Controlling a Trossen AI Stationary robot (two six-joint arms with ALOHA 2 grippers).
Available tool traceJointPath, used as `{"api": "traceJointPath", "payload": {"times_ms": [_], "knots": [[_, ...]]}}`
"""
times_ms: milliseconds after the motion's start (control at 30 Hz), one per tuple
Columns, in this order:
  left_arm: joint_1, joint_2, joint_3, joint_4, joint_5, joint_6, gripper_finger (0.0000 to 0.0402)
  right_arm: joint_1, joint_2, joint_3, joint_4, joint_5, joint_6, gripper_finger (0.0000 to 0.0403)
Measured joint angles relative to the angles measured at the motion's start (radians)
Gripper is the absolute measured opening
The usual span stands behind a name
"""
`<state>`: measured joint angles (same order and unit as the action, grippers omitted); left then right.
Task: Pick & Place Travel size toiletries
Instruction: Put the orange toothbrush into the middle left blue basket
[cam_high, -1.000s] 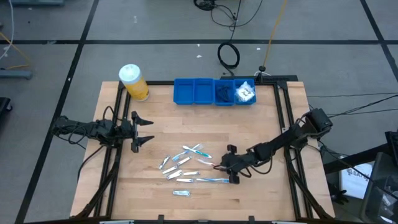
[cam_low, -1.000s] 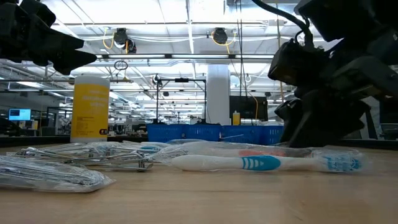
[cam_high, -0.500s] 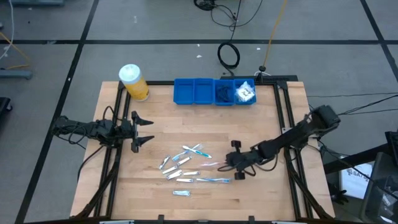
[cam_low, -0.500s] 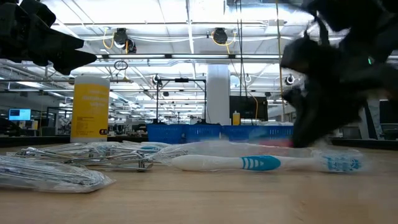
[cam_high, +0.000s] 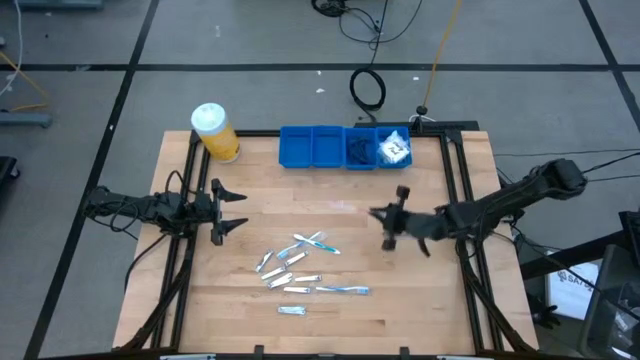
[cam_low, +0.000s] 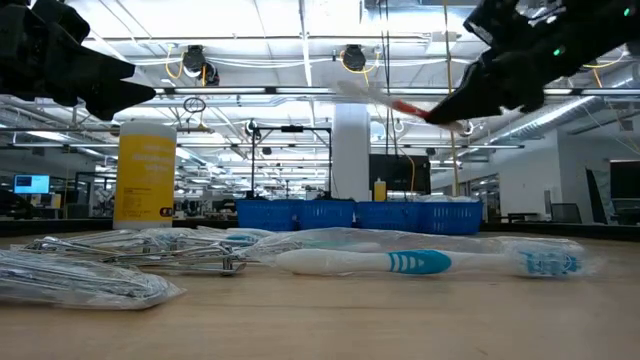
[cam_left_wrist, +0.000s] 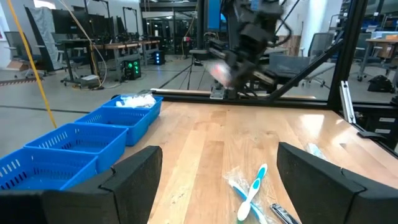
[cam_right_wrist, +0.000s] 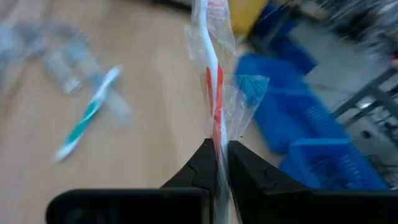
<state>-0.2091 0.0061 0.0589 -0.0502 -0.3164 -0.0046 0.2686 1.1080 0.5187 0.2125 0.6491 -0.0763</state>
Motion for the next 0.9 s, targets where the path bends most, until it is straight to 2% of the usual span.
{"api": "traceJointPath", "payload": {"times_ms": [67,167,300,467,667,733,833,900], "knots": [[0.000,0.000,0.000,0.000,0.000,0.000,0.0310,-0.066,-0.034,-0.085,0.171,-0.040,-0.054,0.0016],[0.000,0.000,0.000,0.005,0.000,0.005,0.0310,-0.178,-0.069,-0.211,0.417,-0.189,-0.118,0.0016],[0.000,0.000,0.000,0.144,0.000,0.087,0.0310,-0.331,-0.076,-0.324,0.677,-0.384,-0.119,0.0016],[0.000,0.001,0.000,0.325,-0.006,0.214,0.0310,-0.500,-0.076,-0.334,0.718,-0.546,-0.110,0.0016],[0.000,0.008,0.000,0.382,0.022,0.251,0.0310,-0.672,-0.076,-0.321,0.788,-0.719,-0.103,0.0016],[0.000,0.036,0.000,0.398,-0.045,0.240,0.0310,-0.720,-0.070,-0.321,0.805,-0.784,-0.075,0.0016],[0.019,0.112,0.000,0.426,-0.222,0.136,0.0310,-0.768,-0.066,-0.321,0.814,-0.892,-0.046,0.0016],[0.046,0.189,0.000,0.455,-0.245,0.022,0.0310,-0.784,-0.065,-0.321,0.837,-0.920,-0.030,0.0016]]}}
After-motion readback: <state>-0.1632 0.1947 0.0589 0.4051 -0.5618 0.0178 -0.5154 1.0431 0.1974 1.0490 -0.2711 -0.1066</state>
